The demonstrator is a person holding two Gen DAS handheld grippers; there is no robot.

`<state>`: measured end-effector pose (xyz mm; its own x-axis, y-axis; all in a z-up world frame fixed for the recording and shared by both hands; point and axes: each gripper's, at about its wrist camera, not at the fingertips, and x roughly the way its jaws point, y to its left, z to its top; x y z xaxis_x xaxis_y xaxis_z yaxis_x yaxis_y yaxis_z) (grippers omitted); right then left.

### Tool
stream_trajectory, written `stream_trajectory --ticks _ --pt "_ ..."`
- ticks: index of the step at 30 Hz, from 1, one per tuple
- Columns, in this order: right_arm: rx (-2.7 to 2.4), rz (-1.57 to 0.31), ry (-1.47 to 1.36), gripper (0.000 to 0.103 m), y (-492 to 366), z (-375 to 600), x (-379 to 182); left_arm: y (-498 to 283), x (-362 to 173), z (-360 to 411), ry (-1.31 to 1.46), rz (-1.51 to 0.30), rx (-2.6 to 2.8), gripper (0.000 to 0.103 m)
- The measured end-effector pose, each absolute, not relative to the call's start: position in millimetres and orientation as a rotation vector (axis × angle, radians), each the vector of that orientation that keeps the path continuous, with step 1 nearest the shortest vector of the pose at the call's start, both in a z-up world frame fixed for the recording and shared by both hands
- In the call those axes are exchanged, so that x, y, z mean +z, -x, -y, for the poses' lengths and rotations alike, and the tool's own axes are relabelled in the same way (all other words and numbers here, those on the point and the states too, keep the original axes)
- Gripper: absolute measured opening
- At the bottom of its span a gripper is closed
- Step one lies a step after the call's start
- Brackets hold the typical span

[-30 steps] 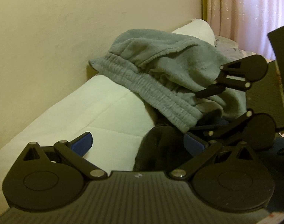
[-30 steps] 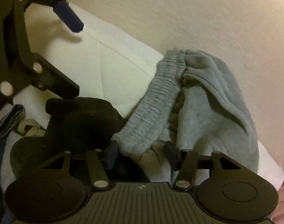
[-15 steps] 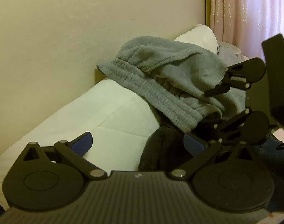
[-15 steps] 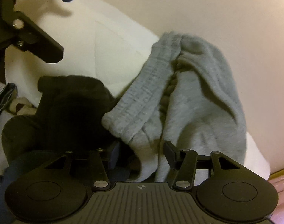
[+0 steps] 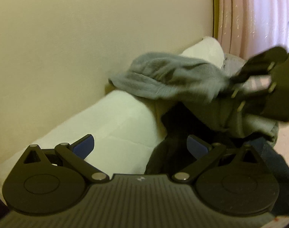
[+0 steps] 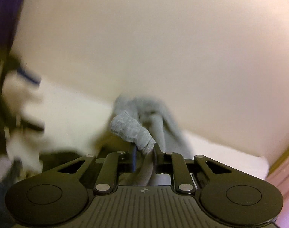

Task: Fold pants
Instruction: 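Grasp the grey sweatpants waistband with the right gripper while the left gripper grasps it too, then lift the grey sweatpants off the pile with both grippers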

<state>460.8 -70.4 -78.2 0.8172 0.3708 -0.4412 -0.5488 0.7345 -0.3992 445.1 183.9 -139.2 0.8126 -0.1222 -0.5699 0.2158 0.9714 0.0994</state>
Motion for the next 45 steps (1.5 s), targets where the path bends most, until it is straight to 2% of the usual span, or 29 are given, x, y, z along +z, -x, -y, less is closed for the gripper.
stream_trajectory --ticks 7,12,21,28,38,41,42,43,45 --pt "0.386 -0.254 0.368 0.012 -395 161 47 -410 -99 -143 -0.216 -0.484 -0.25 0.102" --pt "0.3 -0.246 0.316 0.012 -324 224 102 -376 -78 -89 -0.253 -0.411 -0.342 0.102" --pt "0.169 -0.29 0.239 0.011 -194 318 135 -238 -72 9 -0.261 -0.293 -0.612 0.102" --pt "0.163 -0.286 0.217 0.011 -111 349 152 -136 -78 46 -0.246 -0.269 -0.713 0.102" --pt "0.245 -0.218 0.194 0.011 -49 362 188 -37 -100 98 -0.415 -0.156 -0.587 0.101" --pt "0.207 -0.224 0.158 0.011 -32 377 195 -6 -81 95 -0.356 -0.126 -0.599 0.083" --pt "0.191 -0.227 0.144 0.011 -22 377 197 1 -73 92 -0.341 -0.124 -0.628 0.073" --pt "0.17 -0.229 0.135 0.011 -15 383 199 4 -69 89 -0.331 -0.122 -0.655 0.053" --pt "0.115 -0.231 0.128 0.011 7 387 206 8 -56 79 -0.303 -0.133 -0.726 0.024"
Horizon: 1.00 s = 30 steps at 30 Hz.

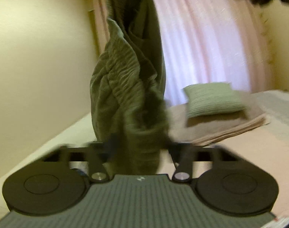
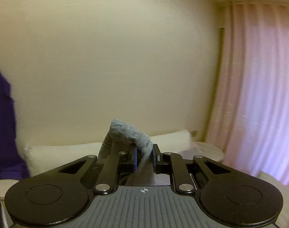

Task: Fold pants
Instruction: 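Lift the grey sweatpants off the pile with both grippers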

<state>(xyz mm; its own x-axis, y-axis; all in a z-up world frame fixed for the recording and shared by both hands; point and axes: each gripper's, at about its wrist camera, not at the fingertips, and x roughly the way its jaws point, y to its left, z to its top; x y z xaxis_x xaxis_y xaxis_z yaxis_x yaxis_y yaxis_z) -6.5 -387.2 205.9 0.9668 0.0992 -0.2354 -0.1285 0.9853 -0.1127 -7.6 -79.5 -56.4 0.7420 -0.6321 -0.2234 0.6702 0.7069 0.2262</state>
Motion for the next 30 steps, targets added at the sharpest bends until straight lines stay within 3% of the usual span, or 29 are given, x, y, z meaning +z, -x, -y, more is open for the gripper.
stream_trajectory --ticks 8,19,24,30 --pt "-0.094 -0.192 0.033 0.011 101 365 237 -80 18 25 -0.198 -0.095 -0.914 0.018" --pt "-0.149 0.009 -0.037 0.01 184 277 315 -184 206 -2 -0.251 0.129 -1.156 0.017" --pt "-0.21 0.102 -0.081 0.01 246 281 339 -162 264 33 -0.26 0.246 -1.242 0.017" --pt "-0.408 0.13 -0.275 0.01 347 352 313 -89 282 169 -0.384 0.333 -1.396 0.017"
